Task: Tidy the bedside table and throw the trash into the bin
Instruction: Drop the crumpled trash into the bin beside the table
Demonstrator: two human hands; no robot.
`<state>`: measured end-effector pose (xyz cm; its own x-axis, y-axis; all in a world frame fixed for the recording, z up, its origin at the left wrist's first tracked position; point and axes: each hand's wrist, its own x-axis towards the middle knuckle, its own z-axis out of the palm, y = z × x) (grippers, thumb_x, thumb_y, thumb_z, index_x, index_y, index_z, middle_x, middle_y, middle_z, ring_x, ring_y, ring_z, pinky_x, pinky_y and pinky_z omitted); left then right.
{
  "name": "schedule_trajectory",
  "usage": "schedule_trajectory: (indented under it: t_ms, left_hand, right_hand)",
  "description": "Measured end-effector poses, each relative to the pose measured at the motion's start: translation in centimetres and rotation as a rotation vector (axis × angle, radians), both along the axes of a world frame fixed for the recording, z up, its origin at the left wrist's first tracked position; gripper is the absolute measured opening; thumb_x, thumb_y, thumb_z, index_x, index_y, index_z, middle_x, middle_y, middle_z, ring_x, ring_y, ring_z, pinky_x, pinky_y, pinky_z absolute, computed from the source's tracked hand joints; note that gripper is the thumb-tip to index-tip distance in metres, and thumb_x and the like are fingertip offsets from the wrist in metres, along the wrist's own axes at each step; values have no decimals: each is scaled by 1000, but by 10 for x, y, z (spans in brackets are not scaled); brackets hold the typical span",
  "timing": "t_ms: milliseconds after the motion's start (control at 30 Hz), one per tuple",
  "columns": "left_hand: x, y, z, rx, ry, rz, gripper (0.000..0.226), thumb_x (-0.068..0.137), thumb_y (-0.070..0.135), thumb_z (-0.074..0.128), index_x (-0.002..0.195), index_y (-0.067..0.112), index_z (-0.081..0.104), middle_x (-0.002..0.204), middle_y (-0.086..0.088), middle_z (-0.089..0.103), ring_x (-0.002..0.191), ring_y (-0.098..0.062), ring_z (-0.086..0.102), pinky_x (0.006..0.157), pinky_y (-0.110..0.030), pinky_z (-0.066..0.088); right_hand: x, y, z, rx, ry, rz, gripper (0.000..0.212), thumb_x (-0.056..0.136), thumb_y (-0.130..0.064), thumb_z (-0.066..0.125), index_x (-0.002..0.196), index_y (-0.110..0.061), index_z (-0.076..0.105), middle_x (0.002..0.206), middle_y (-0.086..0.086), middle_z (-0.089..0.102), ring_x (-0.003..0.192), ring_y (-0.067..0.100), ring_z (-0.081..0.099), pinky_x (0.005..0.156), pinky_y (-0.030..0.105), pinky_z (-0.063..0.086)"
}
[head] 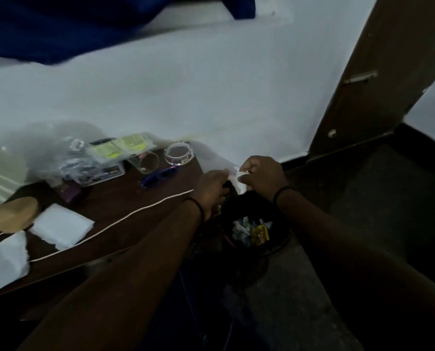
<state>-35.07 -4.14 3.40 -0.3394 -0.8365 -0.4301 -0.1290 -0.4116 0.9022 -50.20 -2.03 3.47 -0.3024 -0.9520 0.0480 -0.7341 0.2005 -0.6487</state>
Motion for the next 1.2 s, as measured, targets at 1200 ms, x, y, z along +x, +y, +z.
schedule_trajectory:
  t_ms: [1200]
  left_hand:
    - [302,12,20,-48,175,668,17,96,15,48,102,10,63,87,-7,64,60,-15,61,52,-22,48]
  right_hand:
    - [200,-36,54,76,170,434,15,88,-25,63,91,-20,76,105,1,74,104,18,64,91,30,47]
